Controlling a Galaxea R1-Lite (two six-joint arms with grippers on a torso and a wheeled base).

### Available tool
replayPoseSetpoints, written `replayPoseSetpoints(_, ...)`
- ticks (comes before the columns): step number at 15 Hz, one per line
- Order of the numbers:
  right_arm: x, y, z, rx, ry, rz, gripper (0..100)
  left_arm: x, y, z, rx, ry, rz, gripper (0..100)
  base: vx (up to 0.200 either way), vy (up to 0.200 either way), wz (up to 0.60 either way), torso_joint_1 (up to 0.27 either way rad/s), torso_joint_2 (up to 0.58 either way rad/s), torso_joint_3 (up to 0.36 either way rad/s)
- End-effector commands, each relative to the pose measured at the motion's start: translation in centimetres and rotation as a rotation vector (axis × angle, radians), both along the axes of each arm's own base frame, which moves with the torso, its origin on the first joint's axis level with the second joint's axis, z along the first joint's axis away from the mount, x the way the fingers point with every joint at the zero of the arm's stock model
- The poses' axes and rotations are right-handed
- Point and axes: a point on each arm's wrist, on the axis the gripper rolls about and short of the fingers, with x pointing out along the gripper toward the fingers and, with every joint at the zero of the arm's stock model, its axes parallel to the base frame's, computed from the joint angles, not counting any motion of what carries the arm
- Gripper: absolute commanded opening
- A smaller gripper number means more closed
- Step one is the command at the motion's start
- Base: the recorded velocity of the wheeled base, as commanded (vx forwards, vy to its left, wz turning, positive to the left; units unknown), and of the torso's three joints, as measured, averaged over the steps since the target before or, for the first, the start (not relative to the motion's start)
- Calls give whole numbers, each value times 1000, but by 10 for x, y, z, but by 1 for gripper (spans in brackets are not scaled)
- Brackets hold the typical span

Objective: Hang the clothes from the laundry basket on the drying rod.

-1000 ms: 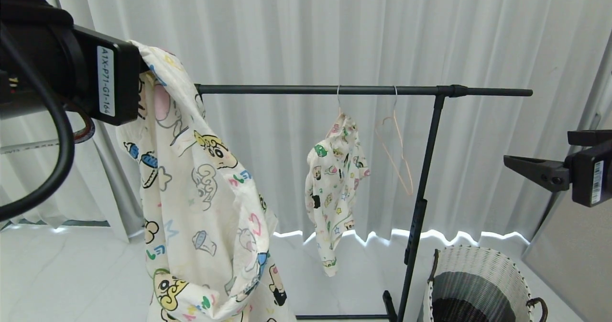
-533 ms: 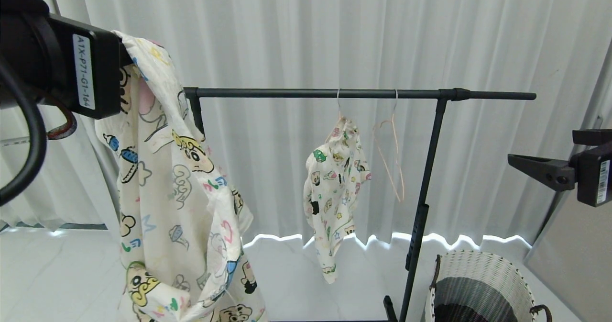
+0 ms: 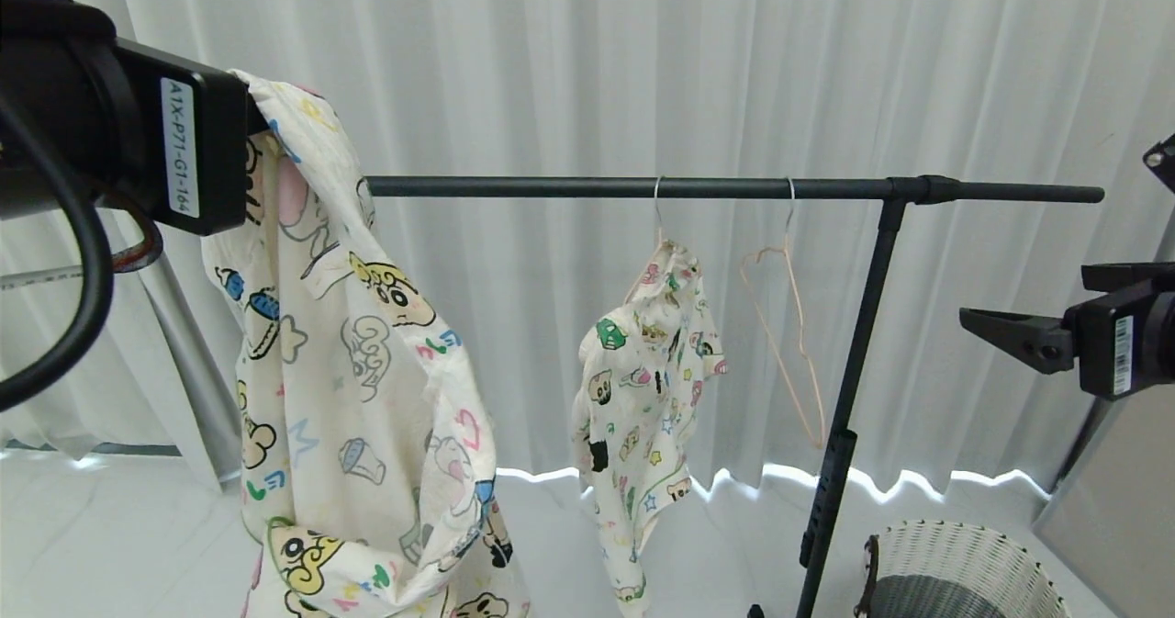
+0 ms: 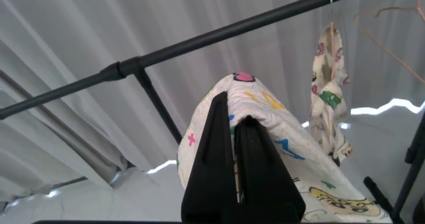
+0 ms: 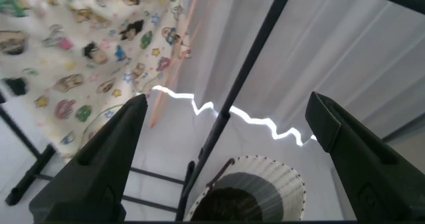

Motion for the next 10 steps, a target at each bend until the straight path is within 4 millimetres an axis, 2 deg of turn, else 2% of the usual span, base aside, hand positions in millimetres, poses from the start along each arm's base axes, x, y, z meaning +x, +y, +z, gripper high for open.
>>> replayPoseSetpoints(1,11,4,-8,-18,37,-15,100,0,0,0,1,1,0,0,200,0,0,2,2,2)
replayPoseSetpoints(3,17,9,-15,-33,69,-15,100,0,0,0,1,1,-1,0,200,0,0,-2,2,-2)
replayPoseSetpoints(10,59,52,-52,30,206,-38,100,-2,-1,-2,31,1,-15,0,0,0,0,0,0,0)
